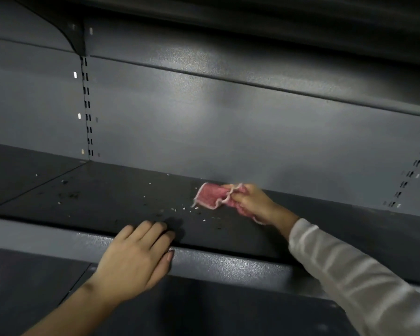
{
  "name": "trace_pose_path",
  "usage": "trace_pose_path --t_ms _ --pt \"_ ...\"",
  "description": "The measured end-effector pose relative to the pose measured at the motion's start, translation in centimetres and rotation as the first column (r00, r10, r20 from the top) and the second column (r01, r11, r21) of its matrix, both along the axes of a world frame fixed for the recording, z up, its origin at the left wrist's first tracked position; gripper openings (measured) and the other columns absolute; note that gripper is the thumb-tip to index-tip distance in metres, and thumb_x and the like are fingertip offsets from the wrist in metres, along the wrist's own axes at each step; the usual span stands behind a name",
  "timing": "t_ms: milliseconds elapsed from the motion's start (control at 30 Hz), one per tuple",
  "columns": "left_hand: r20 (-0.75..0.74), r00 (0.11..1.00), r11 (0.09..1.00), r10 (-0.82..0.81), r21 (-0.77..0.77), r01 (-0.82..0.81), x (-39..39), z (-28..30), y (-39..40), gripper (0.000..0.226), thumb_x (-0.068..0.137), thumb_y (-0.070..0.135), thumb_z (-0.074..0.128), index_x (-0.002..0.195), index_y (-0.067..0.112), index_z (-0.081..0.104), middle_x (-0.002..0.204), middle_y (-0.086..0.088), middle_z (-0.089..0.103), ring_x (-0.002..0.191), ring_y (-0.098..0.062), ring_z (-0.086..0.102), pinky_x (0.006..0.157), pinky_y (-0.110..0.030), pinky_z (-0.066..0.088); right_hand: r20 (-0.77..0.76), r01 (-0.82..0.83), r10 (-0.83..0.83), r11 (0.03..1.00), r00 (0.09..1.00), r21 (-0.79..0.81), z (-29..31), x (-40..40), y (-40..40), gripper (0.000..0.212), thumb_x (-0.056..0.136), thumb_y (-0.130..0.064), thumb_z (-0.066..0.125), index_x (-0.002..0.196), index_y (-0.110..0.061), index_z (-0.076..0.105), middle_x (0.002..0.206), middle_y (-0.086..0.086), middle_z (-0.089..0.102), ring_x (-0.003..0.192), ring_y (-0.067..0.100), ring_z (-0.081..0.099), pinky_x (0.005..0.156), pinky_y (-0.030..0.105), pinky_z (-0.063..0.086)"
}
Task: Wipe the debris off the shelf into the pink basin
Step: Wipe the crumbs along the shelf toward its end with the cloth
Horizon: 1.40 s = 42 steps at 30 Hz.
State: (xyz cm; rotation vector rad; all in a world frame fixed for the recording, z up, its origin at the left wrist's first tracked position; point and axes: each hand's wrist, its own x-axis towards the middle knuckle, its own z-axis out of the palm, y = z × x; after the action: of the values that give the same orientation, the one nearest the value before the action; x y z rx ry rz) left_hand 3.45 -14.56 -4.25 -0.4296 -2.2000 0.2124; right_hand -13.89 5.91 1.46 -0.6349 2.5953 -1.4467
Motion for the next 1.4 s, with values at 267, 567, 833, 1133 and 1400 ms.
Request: trace_pose_path --t_ms 267,567,833,1133,1400 --pt "0.024 0.999 0.998 0.037 -0.05 -0.036 1.3 0.6 -6.1 0.07 0.099 0.036 0.01 0.087 0.008 0.073 0.083 -0.006 0.069 0.074 -0.022 0.055 0.061 -0.029 0.029 -0.044 0.63 -0.638 0.743 0.769 0.228 0.4 1.3 12.9 0.038 0.089 -0.029 0.056 0.102 0.005 0.067 0.103 0.025 0.068 0.095 0.037 0.064 0.082 0.045 0.05" --pt "-0.058 0.989 0.99 -0.136 -0.053 0.133 1.6 0.2 -11.1 0.045 0.093 0.024 0.03 0.085 0.007 0.071 0.074 -0.007 0.064 0.074 -0.02 0.039 0.061 -0.031 0.03 -0.196 0.653 -0.649 0.6 0.735 0.463 0.3 8.2 -1.1 0.04 0.096 -0.031 0.041 0.127 -0.01 0.053 0.133 0.017 0.056 0.122 0.032 0.053 0.102 0.037 0.038" --pt "-0.033 0.978 0.977 -0.206 -0.065 0.204 1.8 0.3 -11.3 0.034 0.08 0.023 0.043 0.086 0.009 0.073 0.068 -0.002 0.061 0.072 -0.019 0.036 0.06 -0.031 0.028 -0.152 0.481 -0.458 0.804 0.876 0.349 -0.1 9.3 -16.1 0.035 0.092 -0.011 0.041 0.122 -0.004 0.057 0.129 0.018 0.059 0.122 0.031 0.052 0.101 0.034 0.038" --pt "-0.031 0.989 0.989 -0.147 0.005 0.147 2.2 1.3 -15.3 0.032 0.079 0.02 0.041 0.076 0.006 0.07 0.065 -0.006 0.057 0.068 -0.018 0.039 0.057 -0.028 0.034 0.072 0.666 -0.666 0.745 0.743 0.021 1.4 7.5 -4.8 0.026 0.08 -0.01 0.063 0.104 0.0 0.068 0.089 0.016 0.065 0.08 0.023 0.057 0.072 0.038 0.047" --pt "-0.021 0.992 0.992 -0.127 -0.007 0.127 2.0 1.1 -14.7 0.026 0.079 0.019 0.042 0.061 0.01 0.059 0.06 -0.003 0.051 0.055 -0.021 0.049 0.046 -0.028 0.044 -0.033 0.431 -0.469 0.779 0.882 0.455 -0.4 9.7 -10.7 0.034 0.088 -0.02 0.051 0.12 -0.013 0.06 0.133 0.016 0.054 0.125 0.032 0.047 0.105 0.041 0.036"
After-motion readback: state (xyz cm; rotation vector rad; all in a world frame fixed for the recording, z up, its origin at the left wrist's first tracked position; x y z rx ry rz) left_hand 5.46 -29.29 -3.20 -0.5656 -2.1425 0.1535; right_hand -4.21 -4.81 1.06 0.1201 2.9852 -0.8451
